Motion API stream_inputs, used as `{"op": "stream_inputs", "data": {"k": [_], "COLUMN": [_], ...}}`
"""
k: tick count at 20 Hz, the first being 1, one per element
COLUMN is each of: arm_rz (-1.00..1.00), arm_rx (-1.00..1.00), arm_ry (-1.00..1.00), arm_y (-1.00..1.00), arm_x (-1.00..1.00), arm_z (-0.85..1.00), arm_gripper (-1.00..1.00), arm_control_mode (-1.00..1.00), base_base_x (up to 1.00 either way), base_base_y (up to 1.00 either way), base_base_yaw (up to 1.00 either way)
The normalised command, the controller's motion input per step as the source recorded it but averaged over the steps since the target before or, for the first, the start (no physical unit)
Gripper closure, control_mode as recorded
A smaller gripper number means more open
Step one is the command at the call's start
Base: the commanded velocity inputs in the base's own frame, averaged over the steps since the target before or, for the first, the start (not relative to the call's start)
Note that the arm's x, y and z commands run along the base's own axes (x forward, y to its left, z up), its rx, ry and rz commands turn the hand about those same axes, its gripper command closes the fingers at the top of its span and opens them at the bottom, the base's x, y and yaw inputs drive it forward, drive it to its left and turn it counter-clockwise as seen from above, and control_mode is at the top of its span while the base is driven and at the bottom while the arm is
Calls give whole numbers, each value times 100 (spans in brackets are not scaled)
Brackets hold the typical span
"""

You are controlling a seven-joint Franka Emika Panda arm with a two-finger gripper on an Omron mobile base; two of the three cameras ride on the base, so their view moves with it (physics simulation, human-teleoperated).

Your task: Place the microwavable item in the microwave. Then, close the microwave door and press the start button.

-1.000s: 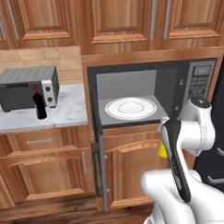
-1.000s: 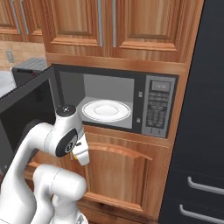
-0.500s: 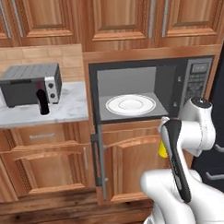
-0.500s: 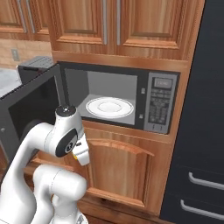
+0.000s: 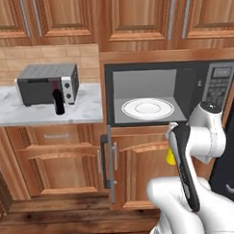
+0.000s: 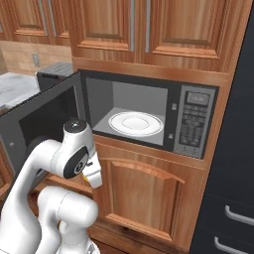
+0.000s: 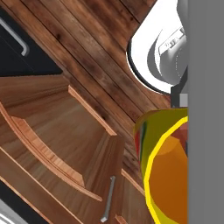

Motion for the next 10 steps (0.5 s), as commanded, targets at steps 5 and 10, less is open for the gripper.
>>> {"op": "stream_inputs", "data": {"k": [5, 10], "arm_rz": [0, 0], "arm_rx": [0, 0], "arm_ry": [0, 0], "arm_y": [0, 0], "arm_x": [0, 0], "arm_z": [0, 0], "arm_gripper": [100, 100], "arm_control_mode": [100, 100], "base_base_x": [0, 0], "base_base_y": [-12, -18], "base_base_yaw": [7, 2]}}
